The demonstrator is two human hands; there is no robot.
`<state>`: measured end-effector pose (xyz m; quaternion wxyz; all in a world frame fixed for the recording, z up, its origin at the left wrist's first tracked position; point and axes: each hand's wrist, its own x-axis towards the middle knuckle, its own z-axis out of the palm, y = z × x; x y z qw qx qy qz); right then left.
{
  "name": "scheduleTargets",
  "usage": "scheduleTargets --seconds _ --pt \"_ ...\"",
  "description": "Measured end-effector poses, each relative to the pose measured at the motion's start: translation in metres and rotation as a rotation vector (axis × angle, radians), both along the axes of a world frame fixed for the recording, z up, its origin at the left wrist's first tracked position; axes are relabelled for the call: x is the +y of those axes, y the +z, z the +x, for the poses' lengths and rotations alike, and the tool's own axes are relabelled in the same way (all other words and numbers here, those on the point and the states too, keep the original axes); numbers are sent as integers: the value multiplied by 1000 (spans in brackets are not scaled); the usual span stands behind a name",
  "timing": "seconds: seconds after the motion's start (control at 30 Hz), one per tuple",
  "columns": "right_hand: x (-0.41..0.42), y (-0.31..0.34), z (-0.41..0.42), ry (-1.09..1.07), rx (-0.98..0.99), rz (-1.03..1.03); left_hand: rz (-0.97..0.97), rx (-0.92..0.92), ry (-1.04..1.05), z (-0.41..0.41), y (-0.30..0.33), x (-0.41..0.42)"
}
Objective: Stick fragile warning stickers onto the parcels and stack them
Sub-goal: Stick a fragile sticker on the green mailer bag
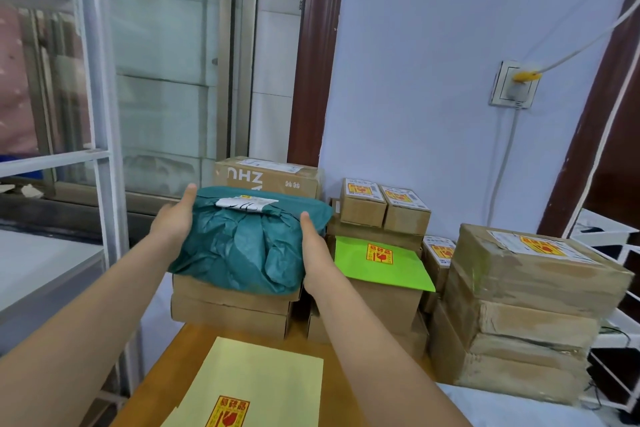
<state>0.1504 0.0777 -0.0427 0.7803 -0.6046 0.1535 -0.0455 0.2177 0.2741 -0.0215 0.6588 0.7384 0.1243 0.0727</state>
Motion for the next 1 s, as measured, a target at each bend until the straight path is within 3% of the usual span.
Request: scheduleTargets --seconds 0.3,0.57,0.73,1.0 --pt "9 1 7 16 -94 134 -24 -76 -67 11 -8 13" --pt "0 -6 4 55 -254 213 -200 -188 -64 -24 22 10" --pt "-13 4 -28 88 -357 181 -272 -186 -170 -48 31 9" --pt "-38 3 -94 21 -416 122 -198 -153 -336 -98 4 -9"
